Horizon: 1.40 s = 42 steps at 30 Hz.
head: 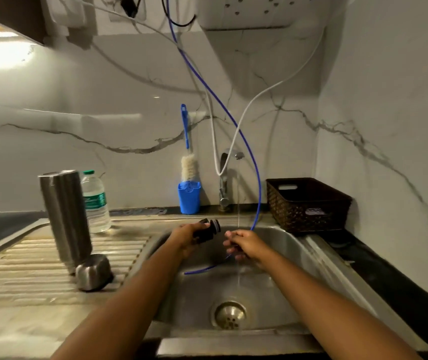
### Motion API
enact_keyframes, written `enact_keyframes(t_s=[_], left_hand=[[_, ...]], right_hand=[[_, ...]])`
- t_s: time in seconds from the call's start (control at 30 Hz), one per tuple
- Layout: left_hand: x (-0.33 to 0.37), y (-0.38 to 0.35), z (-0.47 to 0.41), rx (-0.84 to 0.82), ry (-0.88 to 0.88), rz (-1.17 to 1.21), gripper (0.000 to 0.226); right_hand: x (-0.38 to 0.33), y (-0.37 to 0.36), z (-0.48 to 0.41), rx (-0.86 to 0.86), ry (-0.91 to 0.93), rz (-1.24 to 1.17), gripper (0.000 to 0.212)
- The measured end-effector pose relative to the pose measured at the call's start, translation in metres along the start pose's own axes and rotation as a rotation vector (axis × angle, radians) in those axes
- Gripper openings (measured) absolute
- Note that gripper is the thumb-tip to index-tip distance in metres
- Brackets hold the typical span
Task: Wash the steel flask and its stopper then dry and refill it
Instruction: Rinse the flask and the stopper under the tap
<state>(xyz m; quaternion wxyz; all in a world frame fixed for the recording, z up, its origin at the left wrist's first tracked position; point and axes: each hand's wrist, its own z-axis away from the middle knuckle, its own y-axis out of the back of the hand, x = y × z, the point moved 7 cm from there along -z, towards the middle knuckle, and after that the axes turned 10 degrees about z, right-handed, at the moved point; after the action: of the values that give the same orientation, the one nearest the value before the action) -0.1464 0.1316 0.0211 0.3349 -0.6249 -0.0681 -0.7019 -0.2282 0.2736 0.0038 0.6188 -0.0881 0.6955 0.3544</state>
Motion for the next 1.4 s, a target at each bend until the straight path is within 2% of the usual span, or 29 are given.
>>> enact_keyframes(t_s=[0.07, 0.2, 0.3, 0.43, 0.6, 0.67, 0.83, 1.0, 1.1, 1.2, 1.3, 1.4], left_hand=[[-0.011, -0.023, -0.015, -0.025, 0.037, 0.045, 0.040], [-0.027, -0.057, -0.036, -0.085, 0.018, 0.004, 0.028], [-0.040, -0.064, -0.043, -0.090, 0.068, 0.012, 0.013], [-0.047, -0.064, -0.055, -0.077, 0.055, 0.045, 0.027], [-0.049, -0.066, -0.060, -0.084, 0.034, 0.018, 0.020], [-0.050, -0.067, -0.063, -0.095, 0.030, -0.003, 0.023], [-0.044, -0.068, -0.075, -0.098, 0.034, -0.034, 0.041], [-0.048, -0.078, -0.076, -0.184, 0.082, -0.034, 0.031], [-0.050, -0.080, -0.077, -0.208, 0.081, 0.007, 0.022], [-0.044, -0.086, -0.077, -0.231, 0.036, 0.043, 0.014], [-0.043, -0.092, -0.077, -0.288, -0.007, 0.015, 0.019], [-0.042, -0.093, -0.076, -0.317, -0.022, 0.006, 0.019]], right_hand=[[0.006, 0.010, -0.015, 0.014, -0.023, -0.046, 0.009], [0.015, 0.024, -0.039, 0.105, -0.032, -0.140, 0.028], [0.022, 0.032, -0.048, 0.156, -0.046, -0.179, 0.033], [0.031, 0.031, -0.054, 0.154, -0.084, -0.260, 0.033], [0.032, 0.033, -0.053, 0.170, -0.131, -0.405, 0.023], [0.034, 0.037, -0.053, 0.184, -0.133, -0.422, 0.028], [0.028, 0.060, -0.049, 0.315, 0.016, -0.333, 0.044], [0.022, 0.068, -0.049, 0.318, 0.152, -0.098, 0.050], [0.021, 0.068, -0.051, 0.314, 0.183, -0.051, 0.051], [0.030, 0.072, -0.054, 0.373, 0.084, -0.141, 0.046], [0.041, 0.068, -0.054, 0.356, -0.057, -0.240, 0.041], [0.039, 0.071, -0.052, 0.393, -0.017, -0.318, 0.033]])
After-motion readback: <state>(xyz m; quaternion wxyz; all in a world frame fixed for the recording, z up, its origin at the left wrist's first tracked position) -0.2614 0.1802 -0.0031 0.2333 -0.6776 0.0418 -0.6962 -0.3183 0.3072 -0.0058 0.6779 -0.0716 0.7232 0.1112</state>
